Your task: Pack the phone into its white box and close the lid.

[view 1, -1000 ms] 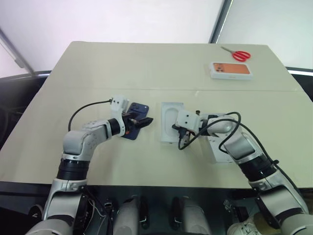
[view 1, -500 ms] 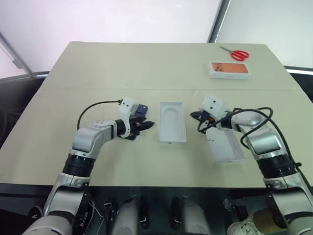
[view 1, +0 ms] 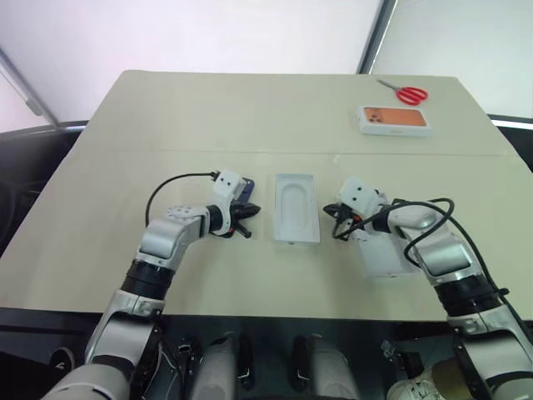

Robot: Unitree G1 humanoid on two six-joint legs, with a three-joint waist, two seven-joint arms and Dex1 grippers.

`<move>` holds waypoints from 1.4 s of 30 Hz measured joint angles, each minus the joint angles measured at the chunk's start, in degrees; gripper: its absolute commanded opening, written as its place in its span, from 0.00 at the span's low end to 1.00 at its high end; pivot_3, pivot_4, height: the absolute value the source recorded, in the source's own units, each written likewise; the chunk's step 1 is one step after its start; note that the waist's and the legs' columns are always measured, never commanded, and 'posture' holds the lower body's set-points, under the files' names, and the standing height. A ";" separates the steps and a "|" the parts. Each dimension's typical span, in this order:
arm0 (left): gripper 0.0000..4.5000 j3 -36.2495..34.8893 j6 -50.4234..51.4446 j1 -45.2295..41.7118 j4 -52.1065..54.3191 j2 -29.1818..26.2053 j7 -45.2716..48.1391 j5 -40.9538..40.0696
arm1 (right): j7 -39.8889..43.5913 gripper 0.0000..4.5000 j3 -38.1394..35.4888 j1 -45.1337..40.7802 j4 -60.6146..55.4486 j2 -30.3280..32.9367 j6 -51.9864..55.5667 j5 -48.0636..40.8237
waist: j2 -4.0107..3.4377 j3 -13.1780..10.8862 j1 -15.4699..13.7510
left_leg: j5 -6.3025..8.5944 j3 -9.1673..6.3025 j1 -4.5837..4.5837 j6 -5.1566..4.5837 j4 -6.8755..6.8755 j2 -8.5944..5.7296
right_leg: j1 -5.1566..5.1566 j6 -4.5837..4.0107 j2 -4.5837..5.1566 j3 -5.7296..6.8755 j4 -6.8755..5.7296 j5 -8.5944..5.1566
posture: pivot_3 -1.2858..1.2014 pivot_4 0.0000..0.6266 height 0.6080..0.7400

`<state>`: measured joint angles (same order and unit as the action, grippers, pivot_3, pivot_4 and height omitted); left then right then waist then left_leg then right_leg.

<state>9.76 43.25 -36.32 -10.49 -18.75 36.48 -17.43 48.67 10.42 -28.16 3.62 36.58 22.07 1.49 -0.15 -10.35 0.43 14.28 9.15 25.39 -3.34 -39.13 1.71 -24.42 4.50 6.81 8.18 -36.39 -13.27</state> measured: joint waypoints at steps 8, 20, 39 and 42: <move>0.01 2.47 -1.06 -3.40 -4.18 3.89 1.64 2.81 | -0.07 0.00 0.24 0.01 -0.94 -0.76 0.23 -0.01 | 0.00 0.01 -0.72 | 0.01 -0.01 -0.01 -0.02 -0.02 -0.01 | 0.02 0.00 0.00 0.01 0.00 0.00 | 0.52 0.24 0.98; 0.01 2.55 -2.63 -6.20 -9.76 9.48 3.68 3.63 | 0.95 0.00 -2.63 5.25 -4.68 5.05 2.08 -0.81 | 0.02 0.02 -1.29 | 0.06 -0.06 0.01 -0.10 -0.05 -0.04 | 0.07 0.00 0.13 0.01 0.06 0.00 | 0.52 0.24 0.98; 0.01 2.55 -4.59 -8.98 -14.13 13.14 5.57 6.74 | 0.04 0.00 -4.39 5.33 -2.88 4.65 2.26 -1.25 | 0.02 0.01 -0.80 | 0.07 -0.05 0.03 -0.13 -0.04 0.03 | 0.00 0.00 0.10 0.01 0.06 0.00 | 0.52 0.24 0.98; 0.01 2.42 -3.98 -8.35 -13.08 12.90 5.60 6.77 | 0.13 0.00 -4.11 4.69 -2.57 4.45 1.99 -1.09 | 0.02 0.01 -0.73 | 0.07 -0.04 0.04 -0.13 -0.04 0.02 | 0.00 0.00 0.09 0.01 0.06 0.00 | 0.52 0.24 0.98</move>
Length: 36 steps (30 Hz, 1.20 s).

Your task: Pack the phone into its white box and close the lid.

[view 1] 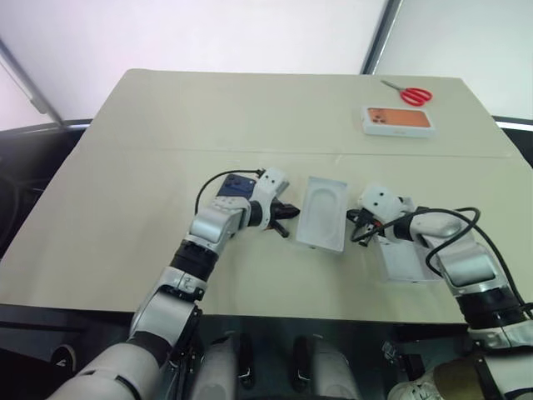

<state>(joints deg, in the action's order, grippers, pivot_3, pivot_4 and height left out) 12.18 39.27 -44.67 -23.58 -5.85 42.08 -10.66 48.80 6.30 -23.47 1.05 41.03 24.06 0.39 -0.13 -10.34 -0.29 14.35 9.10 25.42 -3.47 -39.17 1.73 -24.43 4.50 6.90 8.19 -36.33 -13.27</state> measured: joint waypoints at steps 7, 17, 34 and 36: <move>0.01 -0.08 0.87 1.72 2.86 -0.35 -0.55 0.02 | 0.05 0.00 0.26 -2.59 1.96 -0.68 -1.37 0.78 | 0.00 0.00 -0.04 | 0.00 0.01 0.00 0.00 0.00 0.00 | 0.00 0.00 -0.01 0.00 0.00 0.00 | 0.52 0.24 0.98; 0.01 -0.44 1.96 3.14 5.54 -0.93 -1.15 -0.05 | 1.21 0.00 1.81 -2.78 2.91 0.07 -3.87 2.09 | 0.00 0.00 0.04 | 0.00 0.01 0.00 0.00 0.00 0.00 | 0.00 0.00 -0.03 0.00 0.00 0.00 | 0.52 0.24 0.98; 0.06 -5.12 3.26 3.51 7.96 -8.95 -1.04 -1.91 | 1.36 0.00 0.93 -9.19 5.61 -1.08 -5.09 0.62 | -0.02 -0.01 0.70 | -0.02 0.02 0.00 0.04 0.00 0.02 | -0.01 0.00 -0.06 0.01 -0.02 0.00 | 0.52 0.24 0.98; 0.20 -7.05 4.43 3.01 7.96 -10.81 -0.63 -3.12 | 1.05 0.00 0.12 -11.02 3.75 -3.01 -3.49 -0.89 | -0.02 -0.01 0.98 | -0.04 0.01 0.00 0.06 0.02 0.04 | -0.01 0.00 -0.06 0.01 -0.04 0.00 | 0.52 0.24 0.98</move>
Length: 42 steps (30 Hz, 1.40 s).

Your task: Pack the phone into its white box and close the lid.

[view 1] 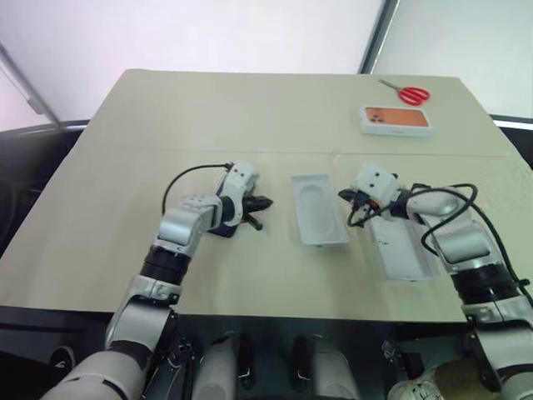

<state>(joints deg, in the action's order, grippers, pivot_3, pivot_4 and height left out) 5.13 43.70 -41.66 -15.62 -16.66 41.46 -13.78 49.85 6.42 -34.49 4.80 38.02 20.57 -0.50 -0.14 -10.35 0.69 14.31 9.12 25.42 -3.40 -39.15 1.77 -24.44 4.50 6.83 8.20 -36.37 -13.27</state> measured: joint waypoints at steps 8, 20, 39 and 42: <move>1.00 -7.26 3.40 -2.65 -3.22 -9.67 2.60 -3.62 | -3.20 0.00 6.27 -2.15 -2.73 -12.31 2.19 -0.11 | -0.01 0.00 0.34 | -0.02 0.06 0.00 0.03 0.03 0.01 | -0.06 0.01 -0.08 0.01 -0.07 0.00 | 0.52 0.24 0.98; 1.00 -7.97 18.99 -4.37 -15.19 -21.41 15.99 -10.59 | -10.29 0.00 18.36 -4.58 3.00 -25.60 3.15 6.96 | 0.01 -0.01 0.04 | -0.02 0.07 0.03 0.08 0.00 -0.14 | -0.12 0.06 -0.03 -0.07 -0.23 -0.06 | 0.52 0.24 0.98; 1.00 -1.43 16.97 -12.77 -25.99 -14.19 19.59 -4.24 | -11.73 0.00 21.23 -7.49 11.18 -26.32 2.21 13.69 | -0.17 0.71 -0.13 | 0.02 0.05 -0.16 0.18 0.00 -0.27 | -0.03 0.15 0.09 -0.14 -0.52 -0.17 | 0.52 0.24 0.98; 1.00 -1.53 17.26 -13.31 -26.83 -13.51 19.70 -3.73 | -11.90 0.00 21.02 -7.46 11.23 -26.24 2.40 13.72 | -0.19 0.79 -0.16 | 0.02 0.03 -0.17 0.17 0.00 -0.29 | -0.02 0.16 0.11 -0.14 -0.53 -0.18 | 0.52 0.24 0.98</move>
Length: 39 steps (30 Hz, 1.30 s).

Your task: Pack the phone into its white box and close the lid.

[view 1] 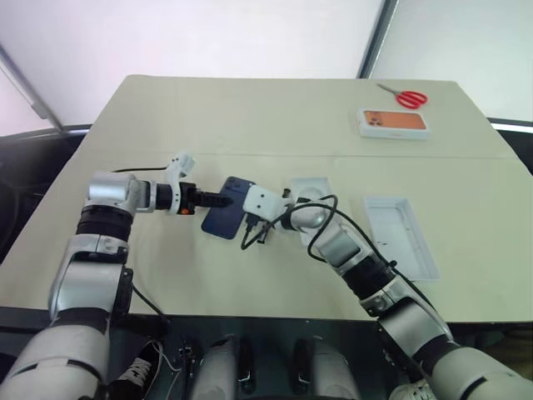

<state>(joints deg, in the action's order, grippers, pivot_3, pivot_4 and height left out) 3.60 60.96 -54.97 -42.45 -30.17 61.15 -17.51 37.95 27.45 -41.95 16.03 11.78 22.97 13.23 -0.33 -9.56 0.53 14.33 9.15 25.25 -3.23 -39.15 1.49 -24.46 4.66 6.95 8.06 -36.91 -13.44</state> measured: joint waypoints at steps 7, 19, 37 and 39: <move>1.00 -1.16 5.13 -0.23 1.04 3.49 1.47 -2.27 | 0.11 0.00 -0.51 0.04 0.00 0.35 0.12 -0.02 | -0.01 0.02 0.00 | -0.03 -0.03 0.01 -0.09 0.00 -0.07 | -0.01 0.06 0.08 0.00 -0.05 -0.04 | 0.52 0.24 0.98; 0.49 -4.74 5.03 1.45 -1.43 3.07 -0.34 -3.25 | 0.12 0.00 -0.85 0.17 0.00 0.67 -0.46 -0.01 | 0.00 0.01 0.57 | -0.03 -0.02 0.04 -0.10 0.01 -0.05 | -0.08 0.05 0.06 -0.01 -0.06 -0.06 | 0.52 0.24 0.98; 0.00 -7.29 10.23 5.39 2.88 3.69 -1.61 -8.28 | 0.26 0.00 -0.96 0.91 0.01 0.90 -1.98 0.10 | 0.03 0.01 0.66 | -0.03 -0.01 0.02 -0.10 0.01 -0.02 | -0.07 0.03 0.05 -0.03 -0.07 -0.08 | 0.52 0.24 0.98; 0.00 -7.58 10.77 5.59 2.93 3.66 -1.92 -8.64 | 0.28 0.00 -0.97 0.91 0.01 0.90 -2.10 0.10 | 0.03 0.01 0.67 | -0.03 -0.01 0.02 -0.10 0.02 -0.02 | -0.08 0.03 0.04 -0.03 -0.07 -0.08 | 0.52 0.24 0.98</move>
<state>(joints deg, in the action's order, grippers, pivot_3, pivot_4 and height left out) -3.98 71.73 -49.38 -39.52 -26.51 59.23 -26.16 38.24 26.48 -41.03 16.04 12.68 20.87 13.32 -0.30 -9.55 1.20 14.29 9.14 25.27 -3.33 -39.13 1.47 -24.54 4.69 6.99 8.03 -36.98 -13.53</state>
